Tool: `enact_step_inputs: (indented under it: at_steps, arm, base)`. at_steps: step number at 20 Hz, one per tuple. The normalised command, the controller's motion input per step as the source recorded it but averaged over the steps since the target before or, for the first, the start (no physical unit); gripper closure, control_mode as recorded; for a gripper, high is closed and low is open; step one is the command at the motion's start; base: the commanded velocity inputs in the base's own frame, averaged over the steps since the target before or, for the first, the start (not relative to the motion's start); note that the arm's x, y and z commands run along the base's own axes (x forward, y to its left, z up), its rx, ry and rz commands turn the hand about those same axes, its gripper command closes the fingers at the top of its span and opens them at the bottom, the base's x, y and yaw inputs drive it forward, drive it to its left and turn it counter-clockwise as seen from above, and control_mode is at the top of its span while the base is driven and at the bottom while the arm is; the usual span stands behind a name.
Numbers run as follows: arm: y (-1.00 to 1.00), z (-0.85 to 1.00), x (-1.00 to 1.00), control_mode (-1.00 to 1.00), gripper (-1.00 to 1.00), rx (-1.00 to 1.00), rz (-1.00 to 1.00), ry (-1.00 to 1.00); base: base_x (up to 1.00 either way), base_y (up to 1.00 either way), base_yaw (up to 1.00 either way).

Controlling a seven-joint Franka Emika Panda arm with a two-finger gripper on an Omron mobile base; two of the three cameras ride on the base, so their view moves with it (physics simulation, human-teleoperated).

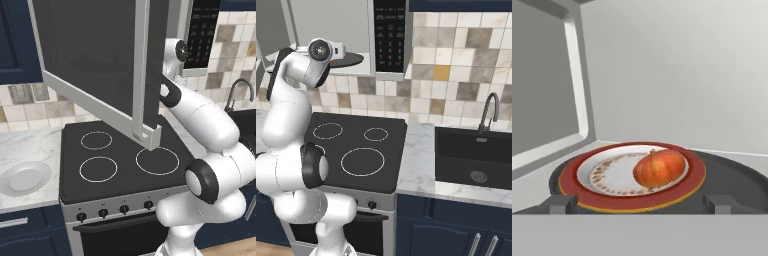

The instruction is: Pick the squash from the counter and place it in the microwave. Then turn on the microwave.

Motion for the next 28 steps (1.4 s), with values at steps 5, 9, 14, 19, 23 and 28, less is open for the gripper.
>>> enact_step_inputs:
  at_steps: [5,9,14,19,23,28]
  arm:
    - [-0.12,0.0,-0.61,-1.0,-1.0,0.0,-0.03,-0.08]
    - [-0.03,0.0,-0.64,-1.0,-1.0,0.0,-0.04,-0.08]
    - [-0.05,0.01,-0.57,-1.0,-1.0,0.0,-0.05,-0.05]
    - [-0.19,0.03,-0.61,-1.0,-1.0,0.0,-0.02,-0.03]
    - [-0.16,0.0,-0.66,-1.0,-1.0,0.0,0.0,-0.01]
    - [-0.1,0.02,-0.64,-1.0,-1.0,0.0,-0.01,0.0]
  base:
    - [0.0,0.0,0.0]
    - [0.0,0.0,0.0]
    - [0.0,0.0,0.0]
    - [0.0,0.0,0.0]
    - [0.0,0.0,0.0]
    - [0.0,0.0,0.0]
